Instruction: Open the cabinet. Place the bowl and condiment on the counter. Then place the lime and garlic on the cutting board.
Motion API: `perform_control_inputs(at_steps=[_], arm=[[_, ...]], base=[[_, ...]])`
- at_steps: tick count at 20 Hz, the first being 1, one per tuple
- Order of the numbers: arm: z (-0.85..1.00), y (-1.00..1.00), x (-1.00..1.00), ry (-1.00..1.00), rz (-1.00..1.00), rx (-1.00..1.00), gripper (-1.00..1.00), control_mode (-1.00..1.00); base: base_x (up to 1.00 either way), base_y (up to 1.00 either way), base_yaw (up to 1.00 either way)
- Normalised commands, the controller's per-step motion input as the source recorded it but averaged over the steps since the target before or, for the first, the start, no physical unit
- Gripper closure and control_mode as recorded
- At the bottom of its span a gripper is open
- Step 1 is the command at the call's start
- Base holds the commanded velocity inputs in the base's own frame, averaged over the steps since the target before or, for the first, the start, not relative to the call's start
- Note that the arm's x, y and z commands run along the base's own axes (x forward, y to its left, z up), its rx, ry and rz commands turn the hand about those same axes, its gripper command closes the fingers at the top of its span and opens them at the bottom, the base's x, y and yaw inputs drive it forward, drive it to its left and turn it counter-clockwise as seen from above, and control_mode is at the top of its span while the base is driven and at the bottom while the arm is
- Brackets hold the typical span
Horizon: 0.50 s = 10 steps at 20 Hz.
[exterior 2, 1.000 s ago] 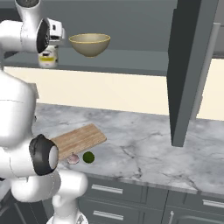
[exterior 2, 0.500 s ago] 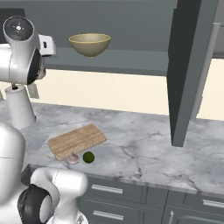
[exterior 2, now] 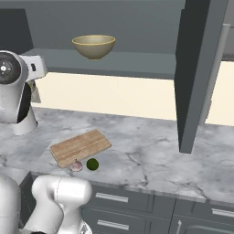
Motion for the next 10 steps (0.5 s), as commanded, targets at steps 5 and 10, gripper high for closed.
perform_control_inputs(at_steps=[5, 10], arm=[[-0.24, -0.51, -0.44, -0.01, -0.01, 0.0, 1.0, -1.0], [-0.3, -0.54, -0.03, 0.0, -0.09, 0.0, 1.0, -1.0]], base=[[0.0, 0.0, 0.0], [0.0, 0.0, 0.0]])
